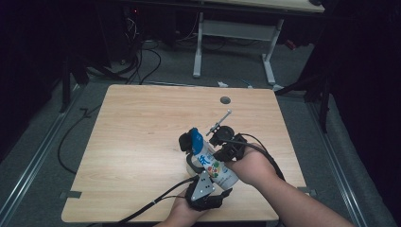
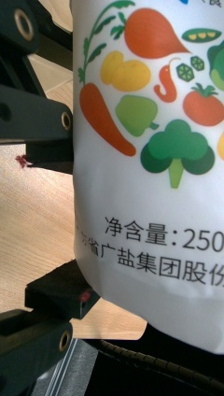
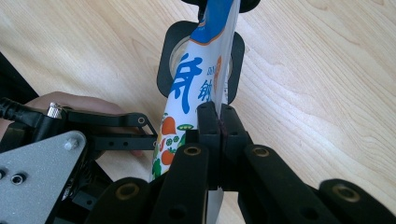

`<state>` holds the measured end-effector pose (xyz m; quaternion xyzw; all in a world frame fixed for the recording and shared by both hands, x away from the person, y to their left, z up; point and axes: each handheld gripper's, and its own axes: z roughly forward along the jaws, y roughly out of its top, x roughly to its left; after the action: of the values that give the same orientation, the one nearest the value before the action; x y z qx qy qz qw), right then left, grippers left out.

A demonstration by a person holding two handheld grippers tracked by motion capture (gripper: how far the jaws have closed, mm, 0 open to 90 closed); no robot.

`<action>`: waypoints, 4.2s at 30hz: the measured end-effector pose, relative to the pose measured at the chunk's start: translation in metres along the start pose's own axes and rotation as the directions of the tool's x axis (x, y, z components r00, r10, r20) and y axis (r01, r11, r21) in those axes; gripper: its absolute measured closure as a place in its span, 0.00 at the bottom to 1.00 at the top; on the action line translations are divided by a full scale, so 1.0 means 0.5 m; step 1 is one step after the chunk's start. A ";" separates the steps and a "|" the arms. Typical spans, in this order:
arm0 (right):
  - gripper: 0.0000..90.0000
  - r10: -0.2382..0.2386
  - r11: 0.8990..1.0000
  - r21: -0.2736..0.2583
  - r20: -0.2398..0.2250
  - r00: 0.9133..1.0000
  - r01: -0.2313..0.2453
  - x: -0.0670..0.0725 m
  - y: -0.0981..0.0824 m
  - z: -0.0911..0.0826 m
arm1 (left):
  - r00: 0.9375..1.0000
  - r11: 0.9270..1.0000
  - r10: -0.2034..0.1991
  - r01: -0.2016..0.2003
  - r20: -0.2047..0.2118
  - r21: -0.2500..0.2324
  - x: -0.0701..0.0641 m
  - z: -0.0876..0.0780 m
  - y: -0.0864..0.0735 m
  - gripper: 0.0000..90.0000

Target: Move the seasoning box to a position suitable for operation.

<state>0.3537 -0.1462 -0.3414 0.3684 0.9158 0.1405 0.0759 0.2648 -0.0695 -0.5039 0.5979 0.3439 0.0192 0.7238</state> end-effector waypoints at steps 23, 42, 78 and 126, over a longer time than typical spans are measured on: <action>1.00 -0.005 1.000 -0.003 -0.001 1.000 0.005 0.003 0.001 -0.003 | 1.000 1.000 0.001 -0.001 0.003 -0.003 -0.001 -0.001 0.001 0.53; 1.00 -0.007 1.000 -0.004 0.000 1.000 0.007 0.003 0.005 -0.006 | 1.000 1.000 -0.002 0.002 0.003 -0.010 -0.002 -0.001 0.005 0.53; 1.00 -0.022 1.000 -0.011 0.005 1.000 0.022 0.008 0.018 -0.009 | 1.000 0.999 -0.016 0.016 0.005 -0.030 -0.005 0.005 0.013 0.54; 1.00 -0.024 0.999 -0.022 -0.007 1.000 0.024 0.008 0.021 -0.008 | 1.000 0.999 -0.010 0.010 0.002 -0.031 -0.009 0.007 0.019 0.55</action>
<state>0.3569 -0.1369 -0.3347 0.3559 0.9189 0.1509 0.0786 0.2670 -0.0716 -0.4931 0.5849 0.3462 0.0203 0.7332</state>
